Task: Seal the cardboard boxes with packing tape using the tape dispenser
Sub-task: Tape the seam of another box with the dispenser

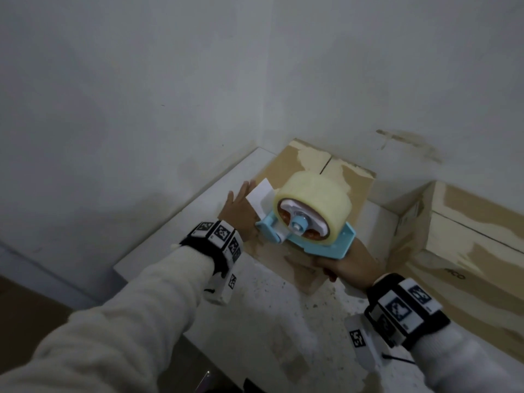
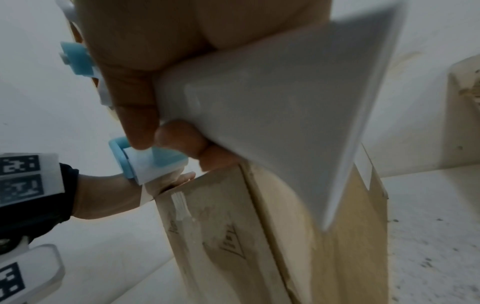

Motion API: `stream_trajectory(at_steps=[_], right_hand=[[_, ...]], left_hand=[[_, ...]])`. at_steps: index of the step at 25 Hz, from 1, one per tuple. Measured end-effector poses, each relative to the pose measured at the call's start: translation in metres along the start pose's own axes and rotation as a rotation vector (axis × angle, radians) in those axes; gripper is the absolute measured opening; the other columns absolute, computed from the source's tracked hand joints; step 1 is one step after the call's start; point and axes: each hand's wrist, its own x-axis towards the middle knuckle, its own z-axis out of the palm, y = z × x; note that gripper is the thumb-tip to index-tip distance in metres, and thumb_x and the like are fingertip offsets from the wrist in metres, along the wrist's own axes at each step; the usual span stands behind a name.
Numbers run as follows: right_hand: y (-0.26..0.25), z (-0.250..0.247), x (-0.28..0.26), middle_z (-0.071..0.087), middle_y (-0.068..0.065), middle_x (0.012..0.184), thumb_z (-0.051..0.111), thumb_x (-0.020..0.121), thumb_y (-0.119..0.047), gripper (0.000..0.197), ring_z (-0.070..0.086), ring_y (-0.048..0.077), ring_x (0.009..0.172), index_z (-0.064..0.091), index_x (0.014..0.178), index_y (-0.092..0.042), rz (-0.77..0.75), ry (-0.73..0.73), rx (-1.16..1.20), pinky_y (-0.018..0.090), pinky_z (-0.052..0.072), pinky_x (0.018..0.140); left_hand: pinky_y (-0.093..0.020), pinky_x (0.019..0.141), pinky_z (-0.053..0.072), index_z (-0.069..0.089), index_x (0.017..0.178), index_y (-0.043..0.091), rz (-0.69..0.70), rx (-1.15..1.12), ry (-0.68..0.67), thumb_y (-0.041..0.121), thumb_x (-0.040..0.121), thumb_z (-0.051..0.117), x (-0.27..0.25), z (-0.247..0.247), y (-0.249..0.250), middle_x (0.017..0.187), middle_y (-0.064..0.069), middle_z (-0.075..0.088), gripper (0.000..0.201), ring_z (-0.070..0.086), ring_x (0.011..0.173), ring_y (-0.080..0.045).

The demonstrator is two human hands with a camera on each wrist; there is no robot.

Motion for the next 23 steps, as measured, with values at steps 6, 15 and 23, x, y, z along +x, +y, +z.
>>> stream_trajectory(at_steps=[6,15,23], right_hand=[[0.008,-0.03,-0.025,0.056,-0.006,0.041,0.071,0.077,-0.004,0.022,0.048,0.005,0.036,0.059,0.076,-0.022,0.111,-0.023,-0.061,0.025,0.044,0.042],[0.057,-0.091,-0.101,0.059,-0.003,0.042,0.071,0.078,-0.002,0.024,0.048,0.004,0.036,0.058,0.065,-0.017,0.243,0.012,-0.131,0.028,0.045,0.049],[0.075,-0.091,-0.106,0.061,-0.02,0.046,0.071,0.078,-0.002,0.032,0.054,0.0,0.039,0.053,0.069,-0.026,0.206,-0.01,-0.163,0.016,0.045,0.044]], left_hand=[[-0.049,0.118,0.003,-0.009,0.149,0.005,-0.073,-0.046,-0.008,0.062,0.088,0.034,-0.005,-0.01,0.008,0.158,-0.011,-0.015,0.094,-0.01,0.147,-0.024],[-0.049,0.118,-0.003,-0.011,0.149,0.007,-0.103,-0.142,-0.025,0.091,0.042,0.004,-0.011,-0.019,0.018,0.158,-0.008,-0.017,0.137,-0.012,0.147,-0.02],[-0.053,0.115,-0.004,-0.006,0.149,0.005,-0.151,0.005,-0.042,0.08,0.077,0.023,-0.014,-0.026,0.032,0.159,-0.011,-0.012,0.108,-0.008,0.147,-0.024]])
